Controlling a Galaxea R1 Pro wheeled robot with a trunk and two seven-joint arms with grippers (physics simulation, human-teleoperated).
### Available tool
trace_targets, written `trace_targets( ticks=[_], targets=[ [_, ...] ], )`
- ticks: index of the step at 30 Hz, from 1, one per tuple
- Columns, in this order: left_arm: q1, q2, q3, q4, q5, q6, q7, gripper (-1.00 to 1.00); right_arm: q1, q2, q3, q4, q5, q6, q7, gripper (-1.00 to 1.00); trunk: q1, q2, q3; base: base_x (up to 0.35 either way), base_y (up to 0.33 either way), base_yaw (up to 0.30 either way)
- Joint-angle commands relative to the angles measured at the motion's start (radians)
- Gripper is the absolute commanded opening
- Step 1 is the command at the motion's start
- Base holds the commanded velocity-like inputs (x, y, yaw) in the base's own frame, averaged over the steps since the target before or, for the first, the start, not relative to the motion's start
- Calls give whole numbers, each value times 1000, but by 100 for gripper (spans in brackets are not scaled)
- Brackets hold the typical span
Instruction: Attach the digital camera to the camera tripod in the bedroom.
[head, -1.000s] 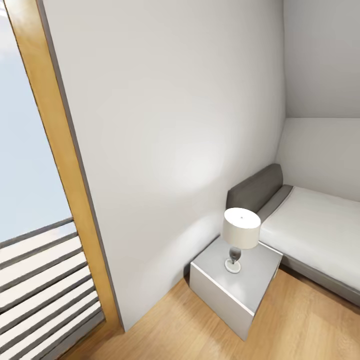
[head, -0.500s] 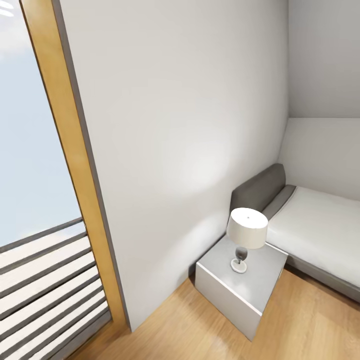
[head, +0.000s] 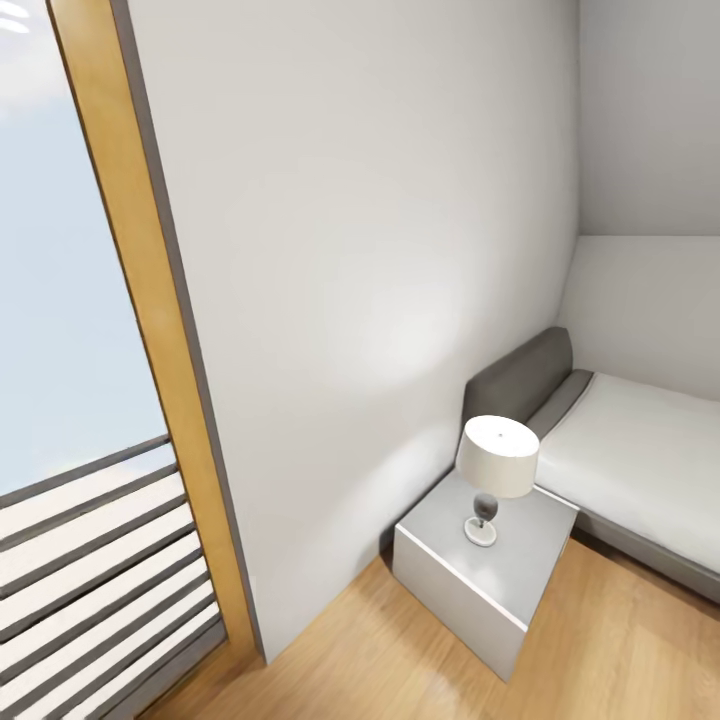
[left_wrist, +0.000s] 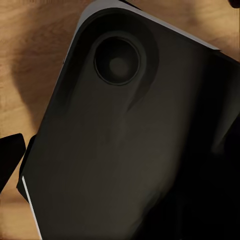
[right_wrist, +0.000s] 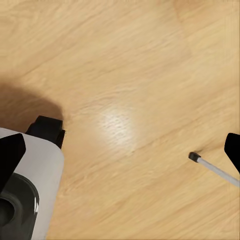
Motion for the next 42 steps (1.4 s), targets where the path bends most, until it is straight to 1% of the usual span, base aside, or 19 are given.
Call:
trace_targets(
  ticks=[1, 8, 25, 31, 42],
  targets=[
    [1, 0, 4, -2, 4, -1, 0, 100, -1, 0, 3, 1, 4, 2, 3, 100, 0, -1, -1, 0, 139, 0],
    [1, -2, 4, -2, 4, -1, 0, 100, -1, 0, 3, 1, 4, 1, 3, 100, 0, -1, -1, 0, 68, 0],
    [1, -2, 4, -2, 4, -1, 0, 100, -1, -3, 3, 1, 4, -2, 4, 100, 0, -1, -1, 0, 3, 0],
    [1, -2, 3, -2, 4, -1, 0, 100, -1, -3, 3, 1, 4, -2, 4, 100, 0, -1, -1, 170, 0, 0],
    [1, -2, 3, -2, 4, -1, 0, 100, -1, -3, 3, 1, 4, -2, 4, 100, 0, -1, -1, 25, 0, 0]
  ],
)
